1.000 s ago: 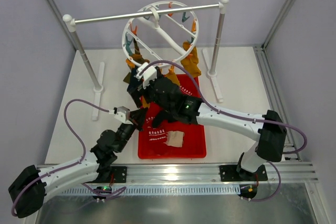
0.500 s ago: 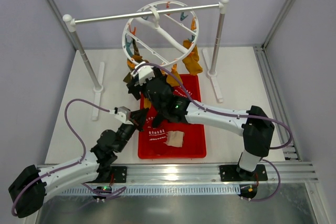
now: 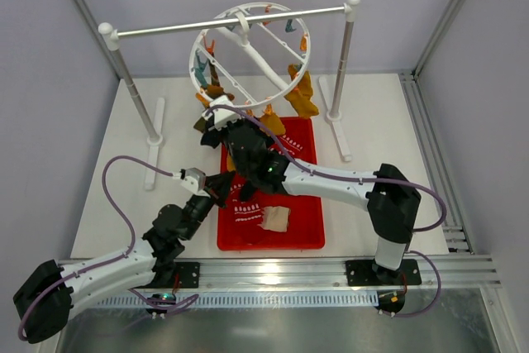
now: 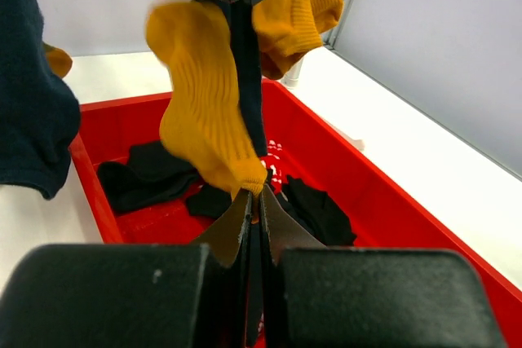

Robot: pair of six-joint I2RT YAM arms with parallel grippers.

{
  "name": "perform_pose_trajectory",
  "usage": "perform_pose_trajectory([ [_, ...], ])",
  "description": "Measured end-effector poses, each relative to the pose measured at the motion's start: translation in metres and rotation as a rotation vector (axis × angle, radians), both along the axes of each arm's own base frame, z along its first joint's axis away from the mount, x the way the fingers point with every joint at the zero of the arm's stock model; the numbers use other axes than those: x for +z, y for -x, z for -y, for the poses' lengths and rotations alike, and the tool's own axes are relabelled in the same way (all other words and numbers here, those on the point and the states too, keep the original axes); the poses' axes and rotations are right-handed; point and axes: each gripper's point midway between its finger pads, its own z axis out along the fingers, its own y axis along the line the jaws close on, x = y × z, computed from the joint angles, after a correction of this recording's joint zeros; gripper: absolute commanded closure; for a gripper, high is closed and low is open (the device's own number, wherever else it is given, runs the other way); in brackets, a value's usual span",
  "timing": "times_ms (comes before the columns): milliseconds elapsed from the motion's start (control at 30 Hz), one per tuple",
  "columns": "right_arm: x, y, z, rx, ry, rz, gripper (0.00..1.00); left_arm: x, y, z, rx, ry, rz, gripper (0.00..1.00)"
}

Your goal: Remove the socks clipped to the hanger

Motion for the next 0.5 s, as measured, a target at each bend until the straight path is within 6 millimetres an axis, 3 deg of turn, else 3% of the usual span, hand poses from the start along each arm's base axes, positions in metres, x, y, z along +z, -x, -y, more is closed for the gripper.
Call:
perform_pose_trajectory([
  [67,0.0,-0.001,-0.001,-0.002,0.0,0.006,0.96,0.0,0.0,0.0,-0.001,-0.002,-0.001,1.0],
  [300,0.01,-0.003,0.0,-0.01,-0.033,0.037,0.94,-0.002,0.0,0.0,0.0,-0.007,-0.006,1.0],
  [400,0.009,-0.002,-0.001,-0.003,-0.037,0.039,0.67,0.0,0.001,-0.001,0.001,-0.003,-0.003,1.0],
  [433,0.008,-0.001,-0.002,0.004,-0.041,0.037,0.47,0.0,0.001,-0.001,0.001,-0.003,-0.003,1.0],
  [500,0.002,0.001,-0.004,0.021,-0.032,0.028,0.3,-0.001,0.001,-0.002,0.004,-0.005,-0.006,1.0],
])
